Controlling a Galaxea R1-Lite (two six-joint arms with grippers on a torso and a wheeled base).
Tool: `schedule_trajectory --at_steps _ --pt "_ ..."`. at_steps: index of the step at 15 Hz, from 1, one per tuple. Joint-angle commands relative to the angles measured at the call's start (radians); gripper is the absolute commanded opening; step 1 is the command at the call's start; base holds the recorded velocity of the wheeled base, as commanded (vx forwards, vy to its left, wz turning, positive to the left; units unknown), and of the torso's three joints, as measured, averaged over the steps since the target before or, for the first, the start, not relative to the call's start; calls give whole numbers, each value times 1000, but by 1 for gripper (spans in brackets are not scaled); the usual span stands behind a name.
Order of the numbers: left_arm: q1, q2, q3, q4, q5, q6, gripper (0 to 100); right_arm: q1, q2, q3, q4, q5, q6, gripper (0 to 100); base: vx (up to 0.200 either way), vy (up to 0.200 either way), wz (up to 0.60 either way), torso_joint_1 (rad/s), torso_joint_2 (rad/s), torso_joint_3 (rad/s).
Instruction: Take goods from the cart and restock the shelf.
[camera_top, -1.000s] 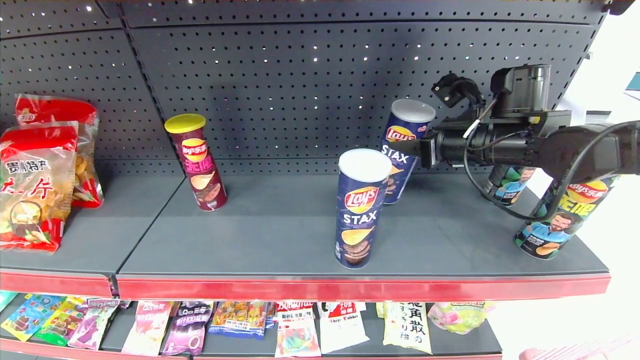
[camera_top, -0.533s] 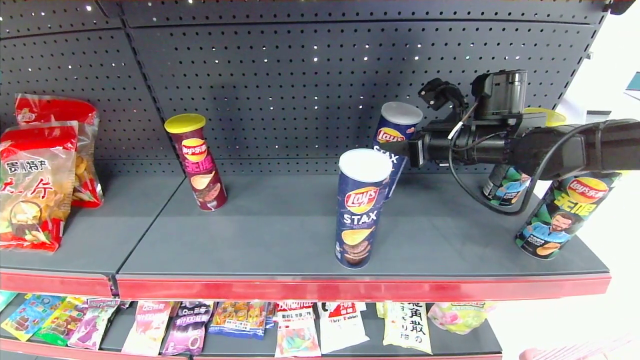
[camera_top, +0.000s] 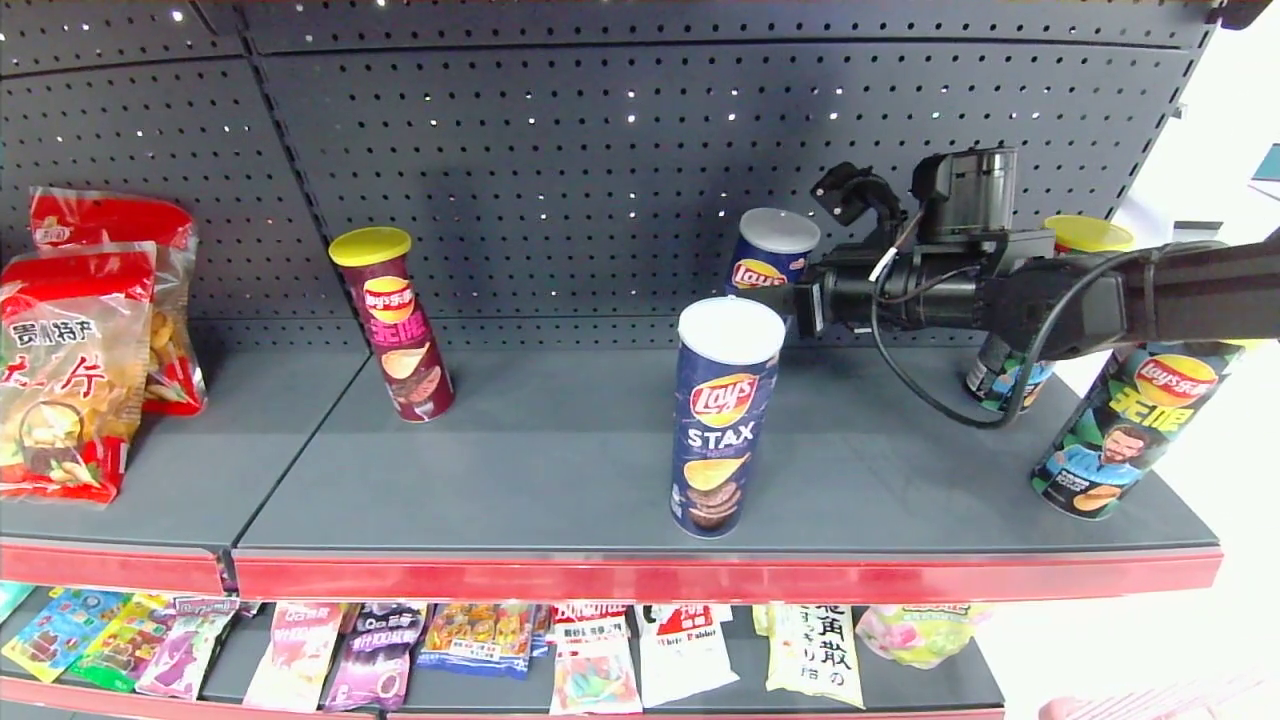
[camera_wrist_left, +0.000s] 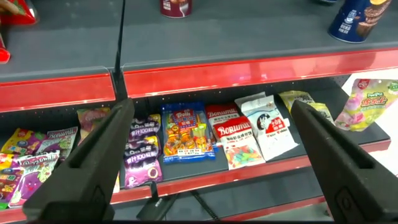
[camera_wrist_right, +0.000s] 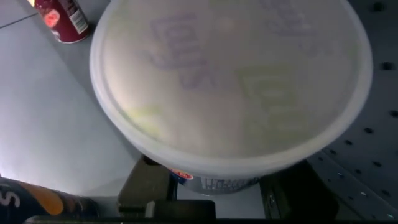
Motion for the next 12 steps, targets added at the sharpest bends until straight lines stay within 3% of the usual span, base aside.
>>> schedule_trajectory --at_steps 1,12 --pt "0 3 0 0 0 0 100 6 11 -2 -1 0 -1 0 0 0 0 0 0 0" --pt "0 3 0 0 0 -2 100 15 21 4 -2 -1 -6 0 0 0 0 0 0 0"
